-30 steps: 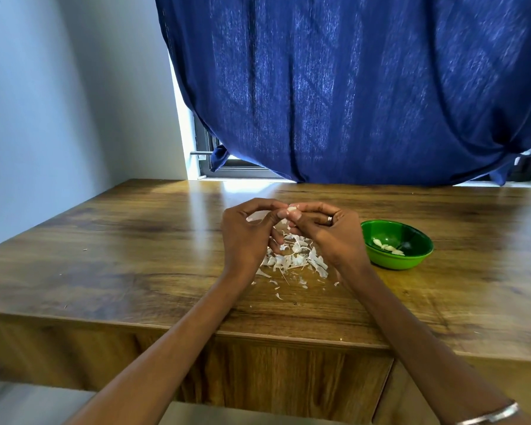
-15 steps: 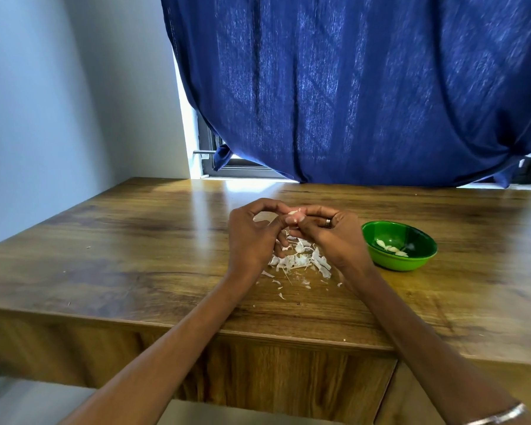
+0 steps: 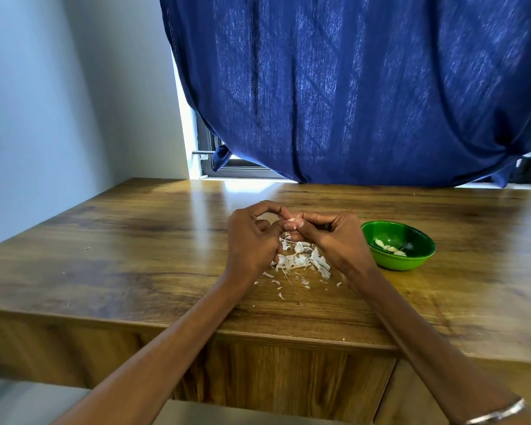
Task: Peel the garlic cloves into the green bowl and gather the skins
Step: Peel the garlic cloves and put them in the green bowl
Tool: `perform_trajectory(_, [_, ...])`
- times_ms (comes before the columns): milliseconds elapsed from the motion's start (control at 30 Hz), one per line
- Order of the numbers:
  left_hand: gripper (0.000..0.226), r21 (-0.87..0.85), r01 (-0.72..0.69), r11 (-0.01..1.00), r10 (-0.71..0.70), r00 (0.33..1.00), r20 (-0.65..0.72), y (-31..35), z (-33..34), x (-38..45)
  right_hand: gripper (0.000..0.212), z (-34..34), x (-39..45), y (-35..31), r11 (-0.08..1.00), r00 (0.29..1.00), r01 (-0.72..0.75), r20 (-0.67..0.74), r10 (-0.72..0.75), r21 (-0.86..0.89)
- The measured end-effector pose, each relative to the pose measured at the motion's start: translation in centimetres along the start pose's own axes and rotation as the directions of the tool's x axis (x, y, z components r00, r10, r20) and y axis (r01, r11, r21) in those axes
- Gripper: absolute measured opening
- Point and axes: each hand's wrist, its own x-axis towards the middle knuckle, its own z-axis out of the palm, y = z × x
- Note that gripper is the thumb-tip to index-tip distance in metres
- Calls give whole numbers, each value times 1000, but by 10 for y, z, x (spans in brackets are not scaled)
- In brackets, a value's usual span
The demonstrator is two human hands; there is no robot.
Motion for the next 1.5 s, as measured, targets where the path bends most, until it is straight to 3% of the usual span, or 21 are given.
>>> perform_trajectory(133, [21, 0, -50, 999, 50, 999, 12, 0, 0, -2, 20, 2, 0, 1, 1000, 1000, 6, -26, -6, -5])
perform_trajectory(400, [5, -180, -5, 984, -3, 999, -44, 10, 8, 0, 13, 6, 2, -2, 981, 993, -39, -104, 59, 190])
perform_trajectory(633, [6, -157, 17, 987, -29, 997, -72, 8, 7, 2, 14, 7, 2, -5, 970, 993, -82, -66, 99, 227])
perform_trajectory(867, [5, -44, -49, 998, 45, 996, -79, 6, 9, 0, 11, 7, 3, -6, 925, 978, -178, -47, 205, 336])
perform_trajectory(1167, [5, -16, -44, 999, 43, 999, -20, 6, 11, -2, 12, 4, 4, -6, 874, 963, -224, -43, 267, 432])
perform_trajectory(1333, [8, -14, -25, 1000, 25, 999, -46, 10, 9, -4, 11, 4, 5, -3, 889, 970, -207, -31, 240, 409])
perform_trajectory(1500, [7, -98, -2, 995, 2, 1000, 4, 6, 11, -1, 20, 2, 6, -1, 926, 973, -149, -114, 199, 347])
